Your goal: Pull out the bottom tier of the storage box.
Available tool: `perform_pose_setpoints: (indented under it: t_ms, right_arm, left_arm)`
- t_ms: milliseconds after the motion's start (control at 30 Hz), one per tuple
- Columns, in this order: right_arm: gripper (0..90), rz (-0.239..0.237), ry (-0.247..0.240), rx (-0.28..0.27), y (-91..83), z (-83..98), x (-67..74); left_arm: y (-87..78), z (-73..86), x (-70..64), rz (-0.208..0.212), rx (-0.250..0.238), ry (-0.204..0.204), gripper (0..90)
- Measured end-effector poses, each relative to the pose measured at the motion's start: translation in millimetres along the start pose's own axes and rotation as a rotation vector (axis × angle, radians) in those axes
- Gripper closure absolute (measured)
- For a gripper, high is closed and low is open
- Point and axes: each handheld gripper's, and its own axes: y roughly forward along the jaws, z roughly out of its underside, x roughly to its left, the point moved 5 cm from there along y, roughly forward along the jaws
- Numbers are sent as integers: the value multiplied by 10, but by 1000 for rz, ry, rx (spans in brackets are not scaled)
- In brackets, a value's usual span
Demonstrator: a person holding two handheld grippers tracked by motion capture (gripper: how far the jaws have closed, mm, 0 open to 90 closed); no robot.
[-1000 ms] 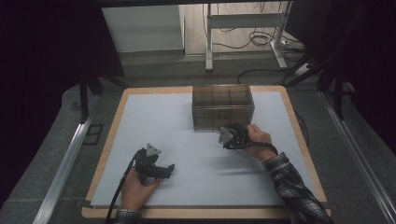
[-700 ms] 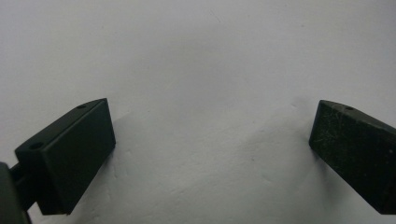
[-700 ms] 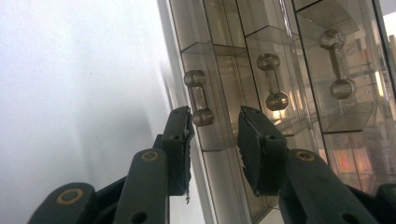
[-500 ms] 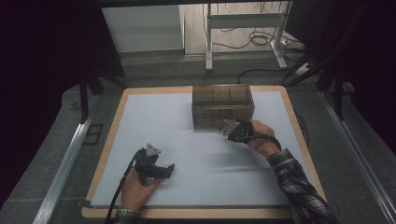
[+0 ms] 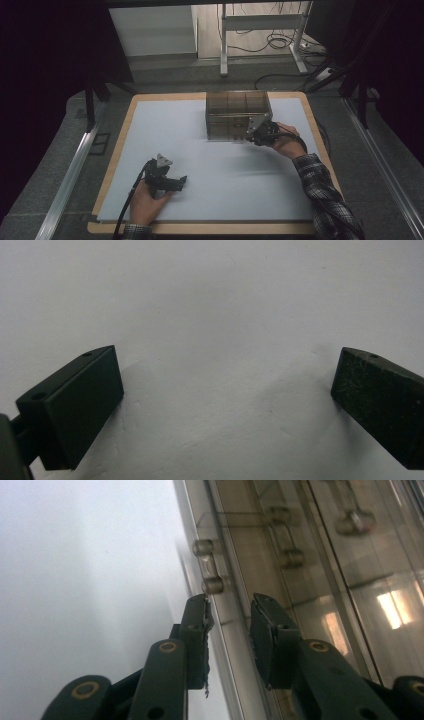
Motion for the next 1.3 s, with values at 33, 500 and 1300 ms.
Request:
perform_pose_setpoints:
  t_ms: [33,500,1300]
  right_arm:
    - [709,-7,9,4,-10,20,-35]
    - [788,-141,-36,32,86,189,-194]
    - [856,-245,-103,65,134,213,-226]
  left_arm:
    - [0,0,0,0,0,0,0]
    - [-1,0,1,0,1,1,0]
    - [-2,1,2,0,3,4,0]
